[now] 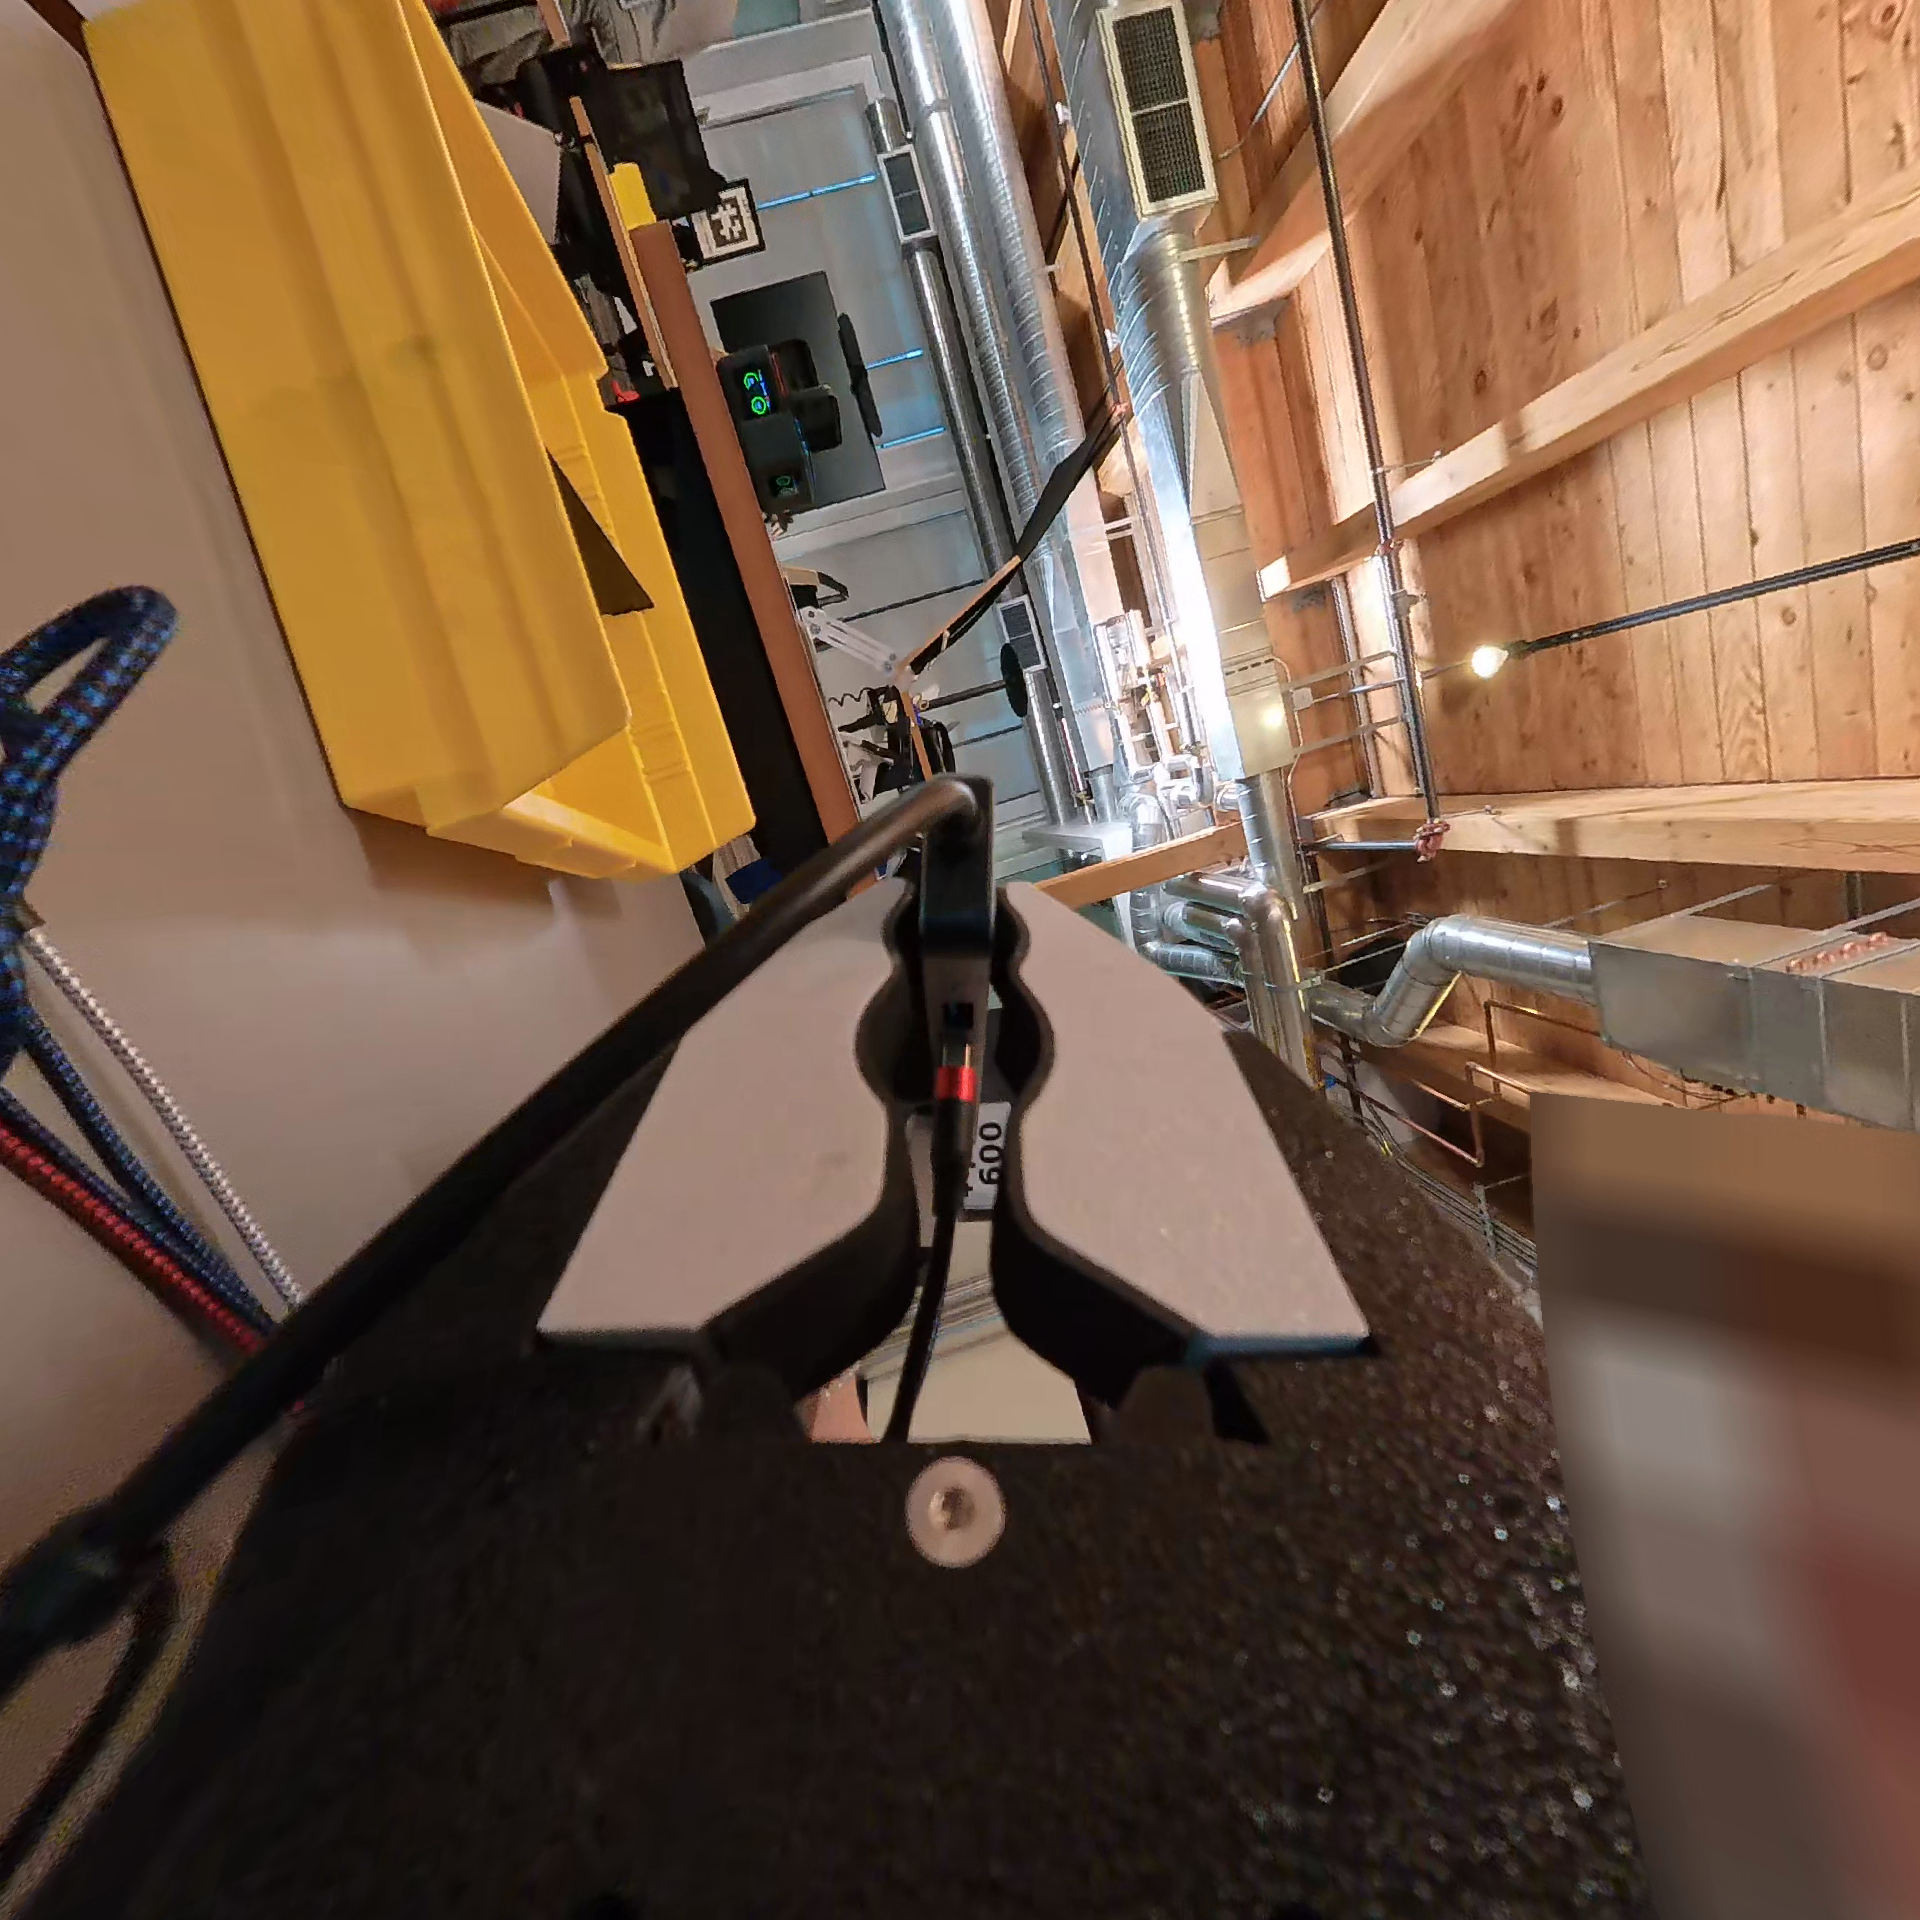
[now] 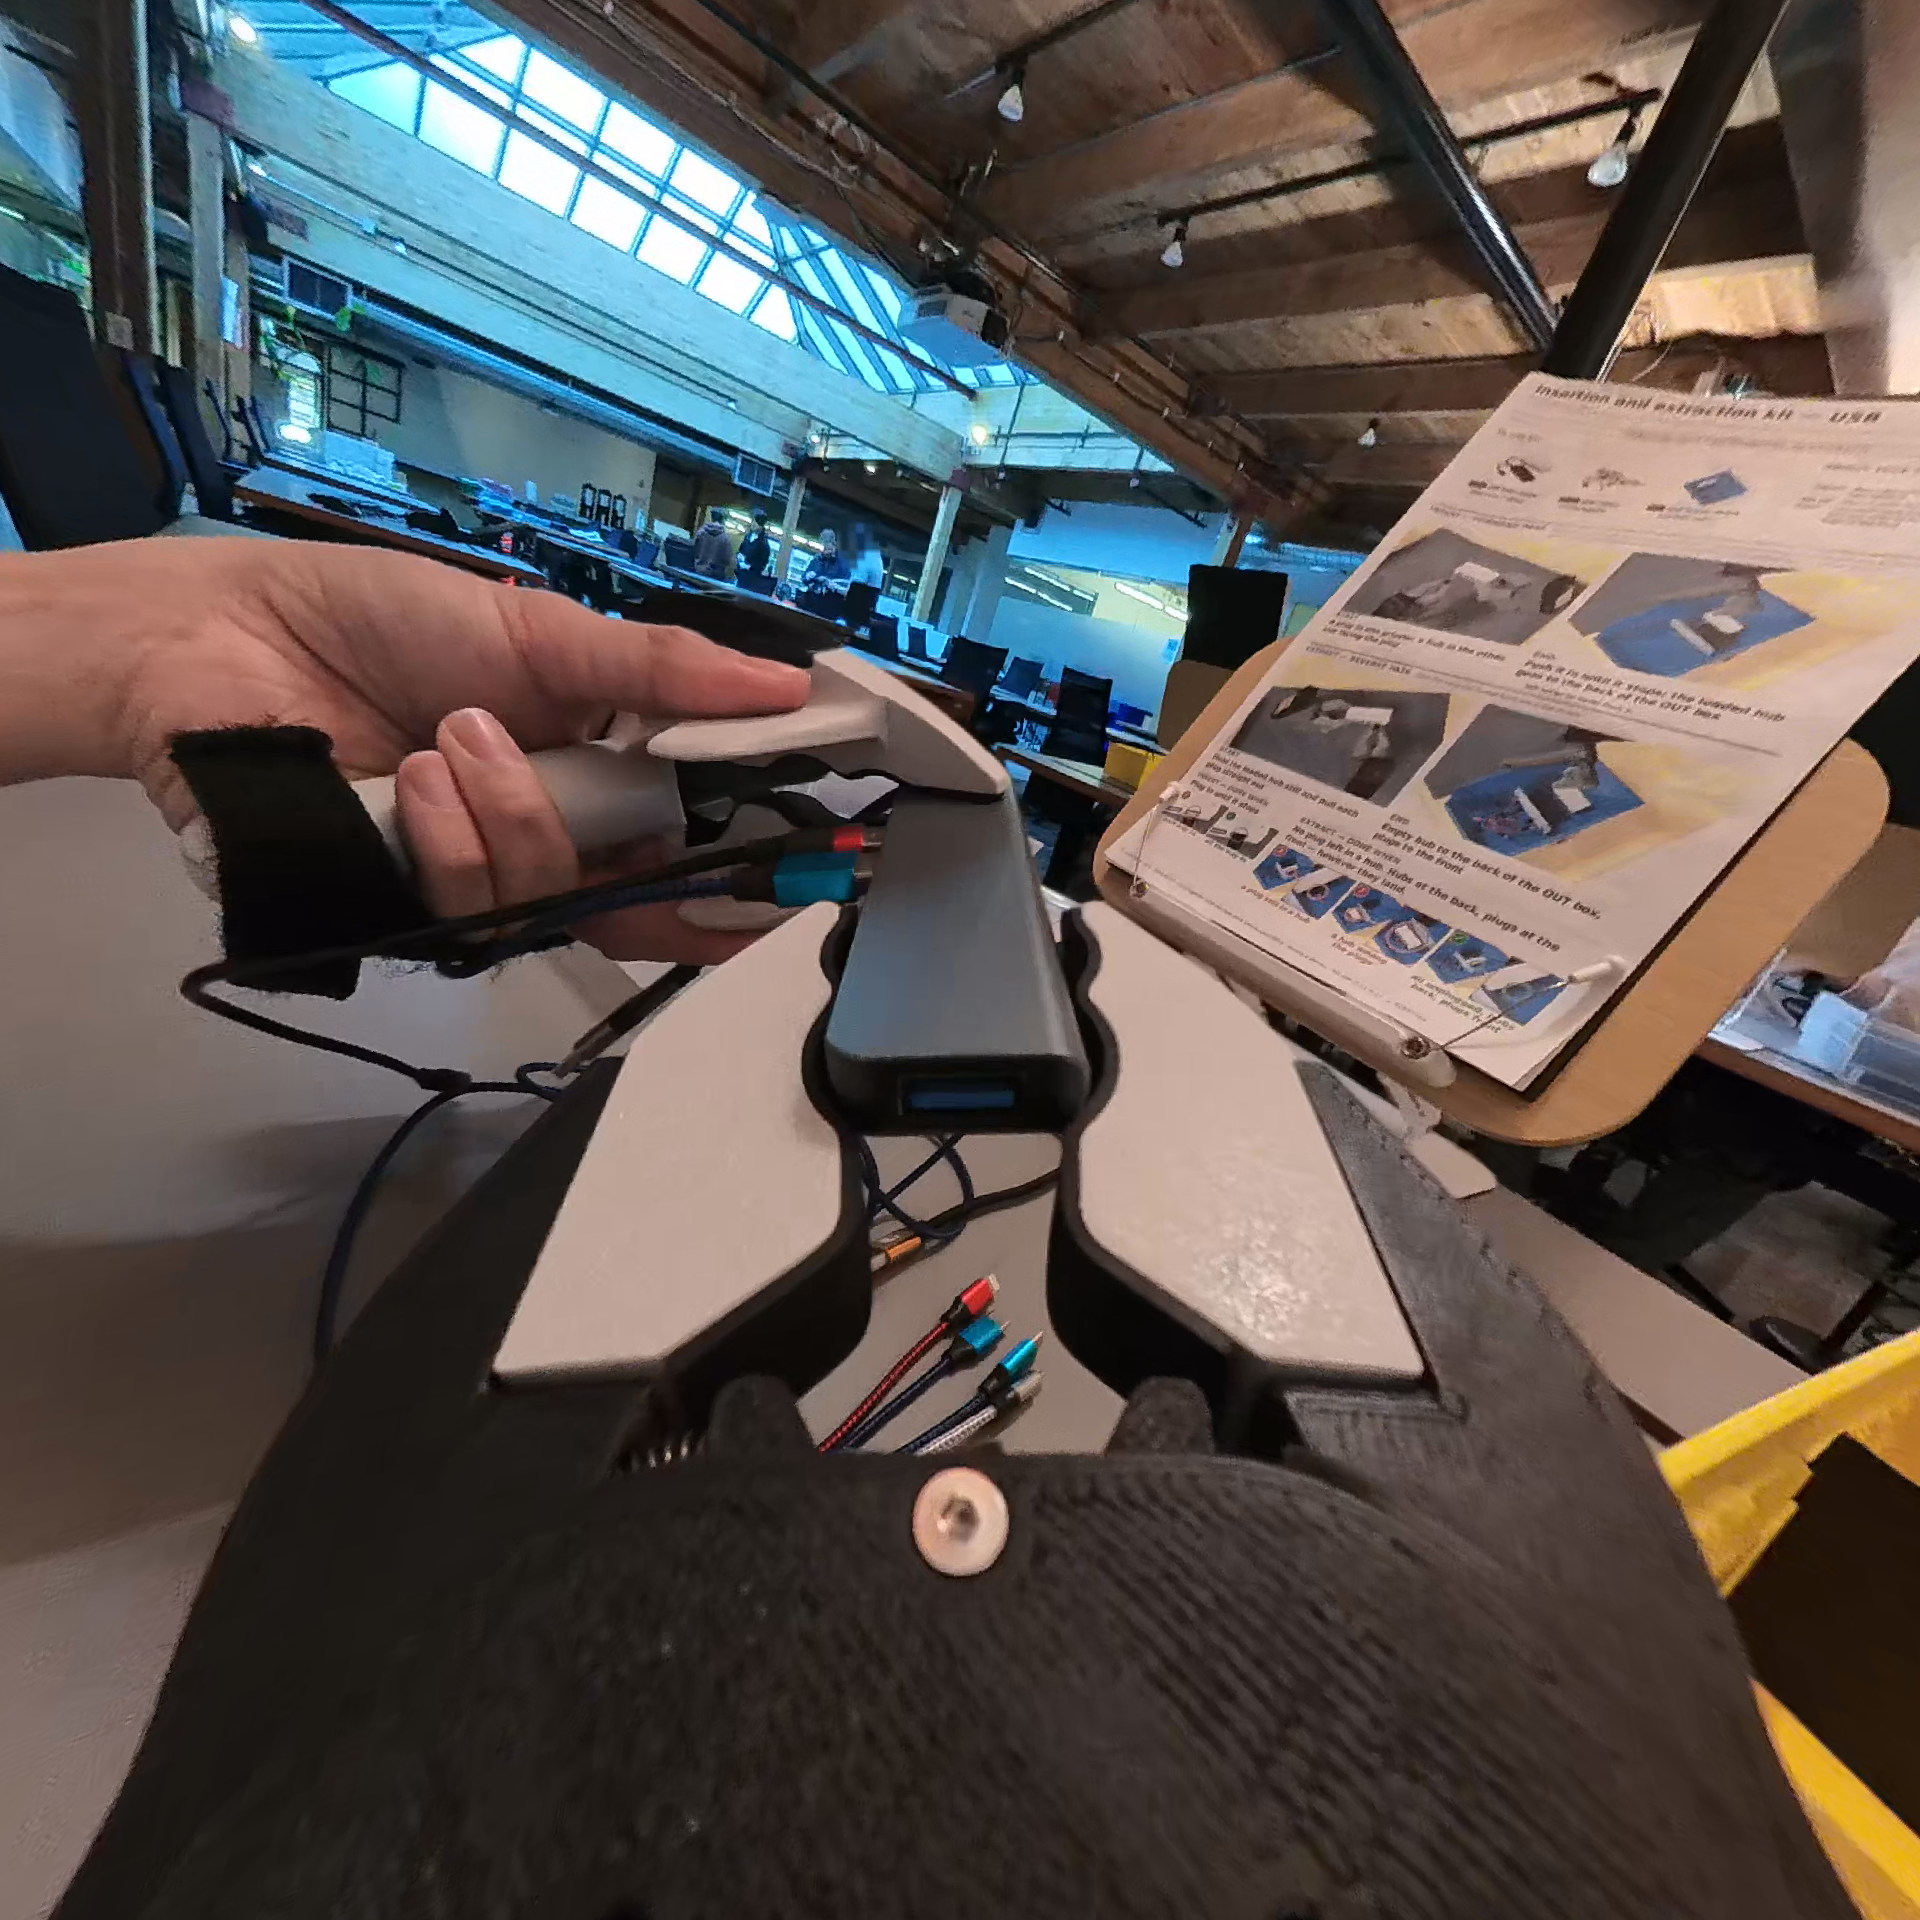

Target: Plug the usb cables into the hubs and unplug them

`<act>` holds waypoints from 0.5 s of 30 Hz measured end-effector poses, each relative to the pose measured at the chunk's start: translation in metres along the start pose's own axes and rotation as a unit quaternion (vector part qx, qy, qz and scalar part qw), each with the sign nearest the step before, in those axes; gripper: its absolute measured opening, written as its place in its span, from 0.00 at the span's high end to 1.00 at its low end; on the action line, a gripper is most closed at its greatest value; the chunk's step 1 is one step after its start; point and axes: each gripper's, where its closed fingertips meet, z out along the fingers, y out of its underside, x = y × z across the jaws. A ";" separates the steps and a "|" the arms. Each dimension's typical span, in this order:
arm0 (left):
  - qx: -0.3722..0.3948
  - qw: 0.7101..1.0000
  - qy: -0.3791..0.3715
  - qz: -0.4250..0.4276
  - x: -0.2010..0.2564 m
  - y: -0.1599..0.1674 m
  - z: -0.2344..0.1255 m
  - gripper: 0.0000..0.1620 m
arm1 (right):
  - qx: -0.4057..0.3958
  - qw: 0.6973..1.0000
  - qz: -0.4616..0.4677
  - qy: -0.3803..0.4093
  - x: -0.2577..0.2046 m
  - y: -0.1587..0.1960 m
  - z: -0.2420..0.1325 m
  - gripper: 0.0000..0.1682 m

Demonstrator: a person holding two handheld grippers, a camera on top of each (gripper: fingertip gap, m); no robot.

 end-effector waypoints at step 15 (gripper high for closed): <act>0.025 1.000 -0.017 0.000 -0.011 -0.008 -0.006 0.94 | 0.038 0.998 0.052 0.015 0.005 -0.007 -0.001 0.77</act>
